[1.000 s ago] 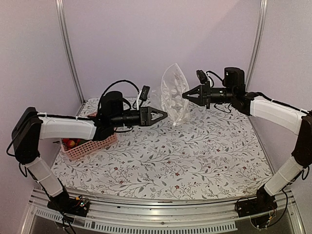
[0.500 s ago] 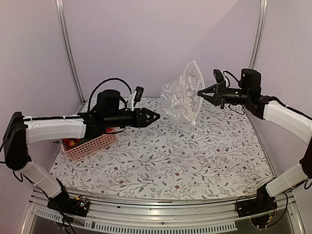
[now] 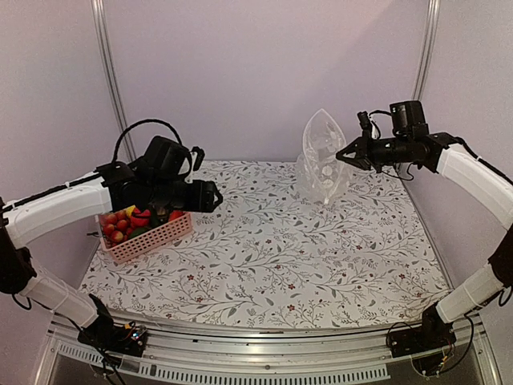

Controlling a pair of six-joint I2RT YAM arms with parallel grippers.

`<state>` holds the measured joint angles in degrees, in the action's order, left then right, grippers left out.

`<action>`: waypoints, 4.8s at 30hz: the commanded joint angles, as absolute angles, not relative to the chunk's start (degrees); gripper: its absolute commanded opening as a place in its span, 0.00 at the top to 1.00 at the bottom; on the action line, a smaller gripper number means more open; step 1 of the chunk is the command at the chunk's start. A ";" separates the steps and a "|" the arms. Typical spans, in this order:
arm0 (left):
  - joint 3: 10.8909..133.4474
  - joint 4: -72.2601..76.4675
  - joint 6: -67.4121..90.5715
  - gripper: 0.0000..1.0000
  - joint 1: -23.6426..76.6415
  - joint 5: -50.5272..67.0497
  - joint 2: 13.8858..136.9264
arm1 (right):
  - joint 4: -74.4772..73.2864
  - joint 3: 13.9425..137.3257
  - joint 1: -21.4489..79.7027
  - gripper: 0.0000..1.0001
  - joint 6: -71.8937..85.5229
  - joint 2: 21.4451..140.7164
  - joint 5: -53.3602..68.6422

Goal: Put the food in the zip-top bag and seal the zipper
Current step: Open the zipper food storage bag, then adjust the bin at the corner of the board, then pick up the fake vegetable from the bin, then place the fake vegetable in the zipper food storage bag.

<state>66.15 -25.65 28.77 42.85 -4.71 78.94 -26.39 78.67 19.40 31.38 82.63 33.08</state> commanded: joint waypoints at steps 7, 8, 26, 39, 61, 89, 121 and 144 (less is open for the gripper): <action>60.90 -50.96 29.04 0.10 34.57 -19.96 80.38 | -35.05 79.12 19.13 1.00 22.47 86.68 27.70; 60.38 -49.91 28.06 0.10 33.63 -20.95 80.82 | -34.55 78.65 19.08 1.00 22.42 86.67 28.07; 66.72 -45.13 16.29 0.67 24.61 -23.17 99.22 | -34.02 75.56 19.05 1.00 19.22 86.44 29.59; 87.67 -49.59 31.82 1.00 38.54 -7.60 113.21 | -34.27 76.26 19.06 1.00 16.73 88.20 28.50; 101.37 -49.31 40.26 0.23 36.94 -10.49 108.30 | -35.95 79.63 18.52 1.00 14.68 91.93 25.67; 95.63 -33.66 59.23 0.19 27.54 7.10 120.98 | -37.28 78.91 18.54 1.00 14.85 91.06 27.86; 93.06 -17.73 25.48 0.61 40.18 8.91 96.51 | -37.53 81.63 20.47 1.00 18.05 94.10 27.28; 105.97 -18.29 15.09 0.01 50.80 -2.78 109.99 | -36.89 95.43 22.33 1.00 28.35 97.15 39.02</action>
